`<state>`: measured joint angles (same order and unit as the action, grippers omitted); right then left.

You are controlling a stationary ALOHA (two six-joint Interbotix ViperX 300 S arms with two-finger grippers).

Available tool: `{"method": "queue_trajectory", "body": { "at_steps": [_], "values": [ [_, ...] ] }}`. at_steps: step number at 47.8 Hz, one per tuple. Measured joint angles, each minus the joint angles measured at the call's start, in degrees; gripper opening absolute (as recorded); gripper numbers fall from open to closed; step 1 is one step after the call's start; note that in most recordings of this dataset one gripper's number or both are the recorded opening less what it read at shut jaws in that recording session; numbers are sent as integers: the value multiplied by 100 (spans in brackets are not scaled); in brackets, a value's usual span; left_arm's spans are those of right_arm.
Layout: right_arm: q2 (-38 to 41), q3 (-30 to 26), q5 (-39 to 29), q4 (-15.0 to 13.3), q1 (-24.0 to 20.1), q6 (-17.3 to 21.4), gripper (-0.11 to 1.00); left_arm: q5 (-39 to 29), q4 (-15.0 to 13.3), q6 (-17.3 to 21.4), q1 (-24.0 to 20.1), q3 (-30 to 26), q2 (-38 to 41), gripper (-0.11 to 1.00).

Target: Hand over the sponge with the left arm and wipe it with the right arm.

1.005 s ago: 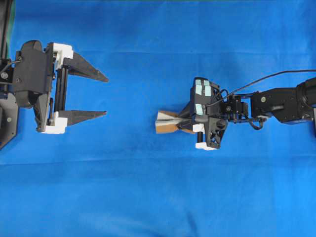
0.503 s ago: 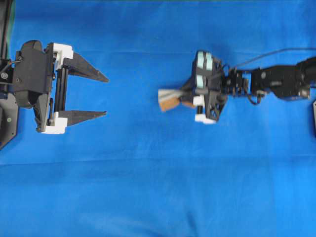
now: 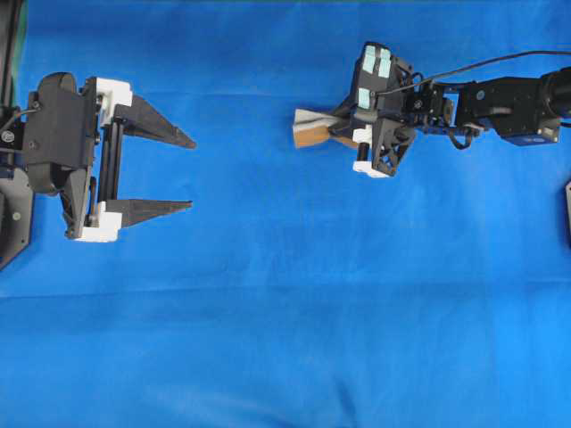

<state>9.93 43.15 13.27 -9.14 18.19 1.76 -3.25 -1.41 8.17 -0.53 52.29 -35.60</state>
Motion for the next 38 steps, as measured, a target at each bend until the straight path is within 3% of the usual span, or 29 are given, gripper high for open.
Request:
{"method": "queue_trajectory", "body": {
  "at_steps": [14,26,38],
  "values": [
    [0,105,0,422,-1151,237,26,0,0,0,0,9,0,92],
    [0,123,0,466,-1978,712,26,0,0,9,0,9,0,92],
    [0,114,-9,457,-2171,729,25,0,0,35,-9,0,0,92]
  ]
}}
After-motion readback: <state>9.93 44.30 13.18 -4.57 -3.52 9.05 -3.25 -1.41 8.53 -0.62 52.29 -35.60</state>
